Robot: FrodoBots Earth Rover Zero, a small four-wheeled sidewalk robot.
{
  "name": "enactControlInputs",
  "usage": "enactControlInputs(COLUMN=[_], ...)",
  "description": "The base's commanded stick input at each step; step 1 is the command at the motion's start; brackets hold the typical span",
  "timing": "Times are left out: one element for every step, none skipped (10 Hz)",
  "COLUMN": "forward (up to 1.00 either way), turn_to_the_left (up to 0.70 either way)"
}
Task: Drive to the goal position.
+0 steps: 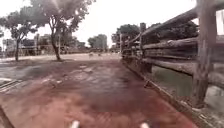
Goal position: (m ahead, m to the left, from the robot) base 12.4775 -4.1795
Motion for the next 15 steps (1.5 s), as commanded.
enactControlInputs(forward=[0.7, 0.7, 0.7, 0.7, 0.7, 0.7, 0.7, 0.7, 0.7, 0.7, 0.7, 0.7, 0.7, 0.7, 0.7], turn_to_the_left=[0.0, 0.0, 0.0, 0.0, 0.0, 0.0, 0.0, 0.0, 0.0, 0.0, 0.0, 0.0, 0.0, 0.0, 0.0])
